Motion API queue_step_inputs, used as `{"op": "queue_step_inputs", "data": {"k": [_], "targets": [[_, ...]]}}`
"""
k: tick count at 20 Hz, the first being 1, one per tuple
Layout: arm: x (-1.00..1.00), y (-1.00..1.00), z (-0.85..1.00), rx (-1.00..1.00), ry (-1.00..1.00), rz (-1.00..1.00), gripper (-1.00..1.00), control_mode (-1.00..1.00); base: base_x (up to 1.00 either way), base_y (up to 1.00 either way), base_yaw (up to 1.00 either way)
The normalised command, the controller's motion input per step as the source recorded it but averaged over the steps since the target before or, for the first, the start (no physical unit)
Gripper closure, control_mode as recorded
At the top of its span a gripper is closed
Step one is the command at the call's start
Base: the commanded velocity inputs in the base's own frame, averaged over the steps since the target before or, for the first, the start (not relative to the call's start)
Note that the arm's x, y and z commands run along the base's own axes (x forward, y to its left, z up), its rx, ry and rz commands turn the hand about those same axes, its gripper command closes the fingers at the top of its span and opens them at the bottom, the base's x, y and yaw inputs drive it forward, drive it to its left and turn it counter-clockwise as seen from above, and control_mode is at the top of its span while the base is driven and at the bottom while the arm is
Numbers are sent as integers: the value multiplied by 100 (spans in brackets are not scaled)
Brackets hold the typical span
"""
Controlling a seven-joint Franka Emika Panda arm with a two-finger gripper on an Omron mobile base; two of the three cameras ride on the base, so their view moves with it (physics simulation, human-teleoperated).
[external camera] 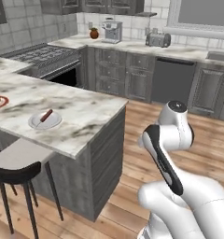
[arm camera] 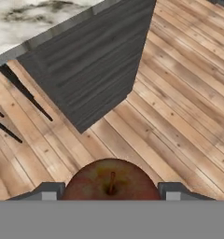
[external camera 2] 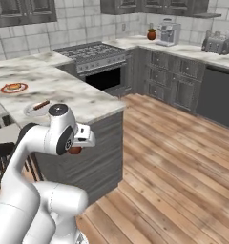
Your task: Pick up the apple and banana from the fridge and place one fruit on each plate on the dining counter.
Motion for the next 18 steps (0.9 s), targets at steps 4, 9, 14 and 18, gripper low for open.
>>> {"op": "queue_step_inputs", "data": {"k": [4,9,14,18], "targets": [[0,0,0,0,0,0,100,100,-21,87,-5],[0,0,0,0,0,0,100,100,-15,97,-6],[0,0,0,0,0,0,100,100,-9,99,-6],[0,0,0,0,0,0,100,100,-3,100,-8]]}}
